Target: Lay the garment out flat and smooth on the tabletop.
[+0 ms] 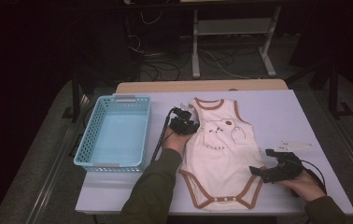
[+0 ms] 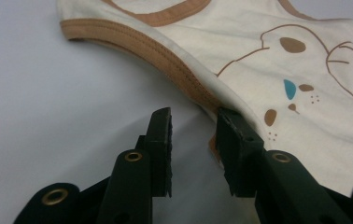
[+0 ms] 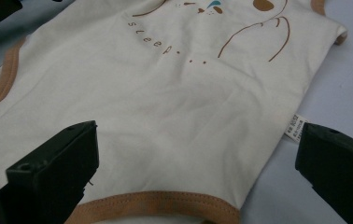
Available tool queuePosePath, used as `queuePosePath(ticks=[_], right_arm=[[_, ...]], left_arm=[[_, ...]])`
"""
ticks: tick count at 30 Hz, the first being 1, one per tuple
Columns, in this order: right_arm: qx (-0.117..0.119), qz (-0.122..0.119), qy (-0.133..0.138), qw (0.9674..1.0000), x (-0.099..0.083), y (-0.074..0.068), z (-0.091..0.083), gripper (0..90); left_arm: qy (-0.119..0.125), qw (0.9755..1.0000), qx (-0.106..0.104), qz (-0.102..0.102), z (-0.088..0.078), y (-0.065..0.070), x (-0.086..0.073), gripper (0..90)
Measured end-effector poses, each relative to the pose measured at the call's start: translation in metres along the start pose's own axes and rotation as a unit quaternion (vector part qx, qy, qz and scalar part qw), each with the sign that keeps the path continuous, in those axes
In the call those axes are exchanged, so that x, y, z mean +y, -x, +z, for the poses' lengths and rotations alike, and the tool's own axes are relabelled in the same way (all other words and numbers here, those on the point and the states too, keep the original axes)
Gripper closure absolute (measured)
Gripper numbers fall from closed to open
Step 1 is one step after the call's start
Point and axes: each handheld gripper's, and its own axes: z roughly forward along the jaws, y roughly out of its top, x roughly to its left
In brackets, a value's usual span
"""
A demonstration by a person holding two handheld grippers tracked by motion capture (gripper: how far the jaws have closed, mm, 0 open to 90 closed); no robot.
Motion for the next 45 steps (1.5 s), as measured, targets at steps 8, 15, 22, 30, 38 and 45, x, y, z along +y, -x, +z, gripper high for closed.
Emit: queuePosePath(ticks=[8,15,22,30,38,45], right_arm=[[0.0,0.0,0.0,1.0,0.0,0.0,0.0,0.0],[0.001,-0.001,0.0,1.0,0.0,0.0,0.0,0.0],[-0.001,0.0,0.002,1.0,0.0,0.001,0.0,0.0],[-0.002,0.0,0.002,1.0,0.0,0.0,0.0,0.0],[-0.003,0.0,0.001,1.0,0.0,0.0,0.0,0.0],[-0.003,-0.001,0.0,1.0,-0.001,0.001,0.0,0.0]], left_arm=[[-0.02,0.9996,-0.013,0.013,0.006,0.005,0.002,63.9],[-0.023,0.9989,-0.036,0.018,0.007,0.009,0.002,87.3],[-0.009,0.9999,-0.013,0.006,-0.005,-0.002,0.007,88.5],[0.001,0.9994,0.034,-0.01,-0.02,-0.022,0.01,88.6],[-0.022,0.9973,0.07,-0.007,-0.019,-0.031,0.009,88.5],[-0.044,0.9946,0.093,-0.015,-0.021,-0.032,0.0,88.4]])
